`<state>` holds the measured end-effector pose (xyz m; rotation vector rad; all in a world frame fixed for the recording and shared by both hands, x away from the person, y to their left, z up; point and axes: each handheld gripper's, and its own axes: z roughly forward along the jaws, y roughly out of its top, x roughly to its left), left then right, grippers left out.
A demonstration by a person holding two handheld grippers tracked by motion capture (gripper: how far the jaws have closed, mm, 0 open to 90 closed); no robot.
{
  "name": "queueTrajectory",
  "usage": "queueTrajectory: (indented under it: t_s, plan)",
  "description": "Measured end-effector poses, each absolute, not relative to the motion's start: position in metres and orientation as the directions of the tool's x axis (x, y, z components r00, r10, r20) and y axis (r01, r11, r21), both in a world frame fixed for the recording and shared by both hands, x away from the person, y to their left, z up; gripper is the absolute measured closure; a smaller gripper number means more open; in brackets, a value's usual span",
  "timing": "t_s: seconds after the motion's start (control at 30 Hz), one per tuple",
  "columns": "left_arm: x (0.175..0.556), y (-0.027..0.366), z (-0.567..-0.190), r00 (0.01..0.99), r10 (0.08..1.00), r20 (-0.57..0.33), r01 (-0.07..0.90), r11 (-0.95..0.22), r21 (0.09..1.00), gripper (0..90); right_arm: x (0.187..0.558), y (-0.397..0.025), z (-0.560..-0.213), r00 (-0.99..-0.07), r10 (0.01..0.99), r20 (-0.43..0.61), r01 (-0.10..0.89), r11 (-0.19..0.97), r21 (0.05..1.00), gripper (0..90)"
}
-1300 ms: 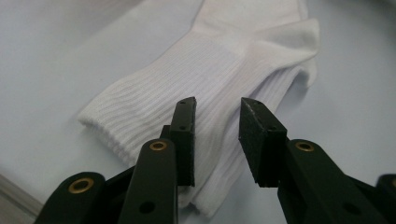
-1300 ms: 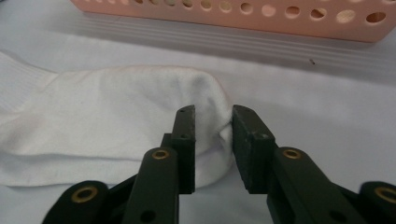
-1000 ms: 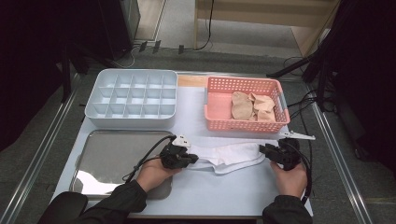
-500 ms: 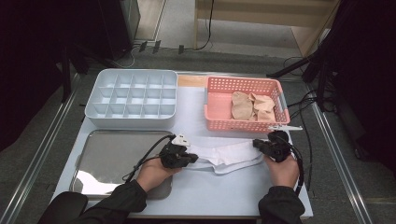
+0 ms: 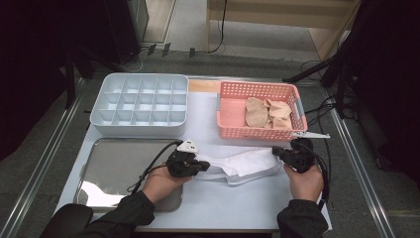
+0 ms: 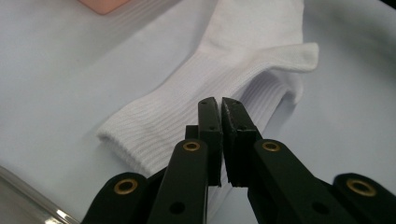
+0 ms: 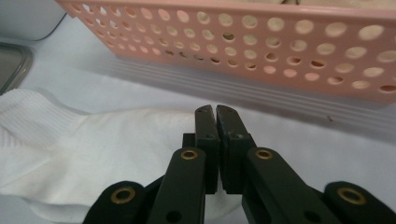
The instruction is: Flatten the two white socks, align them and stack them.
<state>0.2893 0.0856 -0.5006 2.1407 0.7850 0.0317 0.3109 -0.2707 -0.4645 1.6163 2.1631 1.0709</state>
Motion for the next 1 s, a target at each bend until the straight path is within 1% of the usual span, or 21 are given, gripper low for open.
queueTrajectory:
  t_s: [0.13,0.2,0.27,0.37,0.43,0.53,0.6,0.77,0.93,1.0]
  plan:
    - [0.285,0.082,-0.501,0.814,0.534,-0.23,0.514,-0.478,0.712,88.3,0.309,-0.274,-0.466,-0.359,0.905,0.227,0.747,0.133,0.651,89.2]
    - [0.284,0.08,-0.504,0.822,0.529,-0.211,0.503,-0.502,0.704,88.2,0.309,-0.276,-0.473,-0.357,0.905,0.23,0.758,0.138,0.637,89.2]
    - [0.284,0.079,-0.508,0.819,0.532,-0.217,0.513,-0.508,0.692,87.7,0.31,-0.277,-0.478,-0.355,0.906,0.229,0.767,0.142,0.626,88.9]
    - [0.287,0.079,-0.511,0.808,0.539,-0.237,0.536,-0.505,0.677,84.1,0.311,-0.278,-0.484,-0.347,0.909,0.231,0.777,0.141,0.613,87.2]
    - [0.287,0.081,-0.51,0.805,0.537,-0.251,0.544,-0.502,0.673,79.3,0.311,-0.279,-0.486,-0.35,0.908,0.23,0.775,0.143,0.615,83.5]
    - [0.286,0.084,-0.504,0.809,0.529,-0.256,0.535,-0.483,0.693,74.1,0.31,-0.281,-0.487,-0.352,0.906,0.237,0.772,0.137,0.621,78.4]
    - [0.286,0.088,-0.5,0.804,0.538,-0.253,0.534,-0.467,0.705,72.7,0.308,-0.283,-0.486,-0.35,0.907,0.233,0.764,0.133,0.631,74.1]
    - [0.294,0.099,-0.495,0.777,0.589,-0.222,0.544,-0.452,0.707,71.2,0.306,-0.284,-0.487,-0.35,0.911,0.22,0.751,0.133,0.646,68.7]
    - [0.299,0.106,-0.493,0.752,0.627,-0.202,0.553,-0.435,0.71,65.3,0.304,-0.289,-0.485,-0.338,0.92,0.198,0.737,0.128,0.663,59.4]
    - [0.3,0.106,-0.494,0.744,0.637,-0.204,0.564,-0.434,0.703,63.7,0.303,-0.292,-0.486,-0.33,0.922,0.203,0.737,0.117,0.666,57.5]
